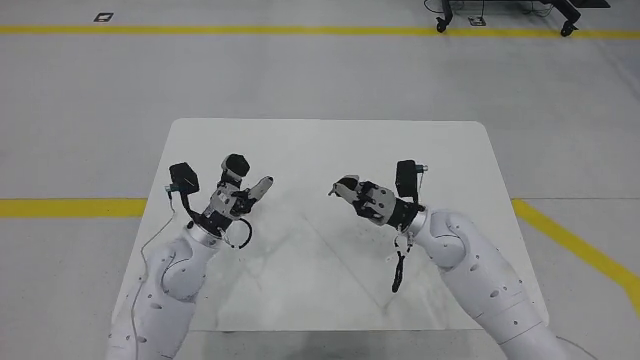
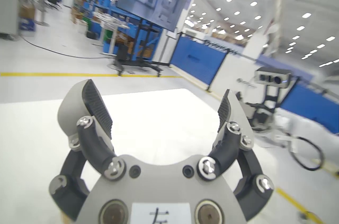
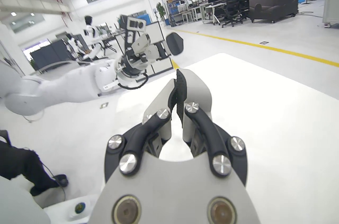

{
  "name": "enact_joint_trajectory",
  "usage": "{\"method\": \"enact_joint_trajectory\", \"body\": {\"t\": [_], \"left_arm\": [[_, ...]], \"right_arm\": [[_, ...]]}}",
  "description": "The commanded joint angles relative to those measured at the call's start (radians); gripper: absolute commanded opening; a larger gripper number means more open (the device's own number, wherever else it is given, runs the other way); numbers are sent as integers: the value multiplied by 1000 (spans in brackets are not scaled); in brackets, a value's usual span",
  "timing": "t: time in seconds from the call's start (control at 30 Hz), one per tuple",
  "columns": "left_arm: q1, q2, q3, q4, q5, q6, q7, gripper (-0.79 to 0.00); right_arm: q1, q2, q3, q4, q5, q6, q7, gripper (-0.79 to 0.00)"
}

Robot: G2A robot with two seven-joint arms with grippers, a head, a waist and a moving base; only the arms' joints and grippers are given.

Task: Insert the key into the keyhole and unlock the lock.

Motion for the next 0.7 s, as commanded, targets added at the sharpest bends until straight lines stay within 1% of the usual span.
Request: {"method": "enact_joint_trajectory", "body": {"t": [0.0, 0.03, 0.07, 0.13, 0.17, 0.2, 0.27, 0.3, 0.37, 0.43, 0.47, 0.53, 0.57, 0.63, 0.67], "left_arm": [[-41, 5, 26, 70, -239, -147, -121, 0], [-62, 9, 42, 106, -330, -204, -175, 0], [-82, 12, 77, 127, -434, -221, -249, 0], [-125, 26, 126, 145, -637, -221, -433, 0], [-145, 36, 134, 158, -721, -221, -527, 0], [-160, 45, 141, 173, -791, -221, -624, 0], [-188, 60, 134, 209, -879, -221, -768, 0], [-198, 64, 132, 219, -902, -221, -822, 0], [-212, 69, 130, 232, -940, -221, -894, 0], [-219, 73, 142, 227, -944, -221, -898, 0], [-222, 75, 152, 221, -942, -221, -898, -105], [-228, 81, 170, 215, -930, -221, -898, -228], [-231, 85, 179, 215, -917, -221, -898, -326], [-238, 91, 194, 216, -885, -221, -898, -419], [-241, 93, 200, 218, -872, -221, -898, -440]], "right_arm": [[21, -8, -32, 33, 107, -11, 19, -785], [33, -13, -49, 50, 154, -16, 36, -785], [44, -18, -69, 67, 212, -26, 50, -785], [73, -27, -103, 101, 309, -41, 87, -785], [89, -31, -118, 117, 344, -43, 108, -785], [103, -36, -135, 132, 384, -48, 128, -785], [131, -44, -165, 161, 457, -64, 168, -785], [145, -48, -178, 176, 486, -70, 188, -785], [170, -55, -199, 204, 526, -78, 221, -785], [190, -62, -216, 227, 557, -88, 245, -785], [198, -65, -224, 238, 572, -93, 254, -785], [211, -71, -237, 255, 603, -99, 272, -785], [216, -73, -243, 261, 618, -99, 280, -785], [226, -78, -253, 271, 643, -99, 298, -785], [230, -79, -256, 276, 651, -99, 305, -785]]}}
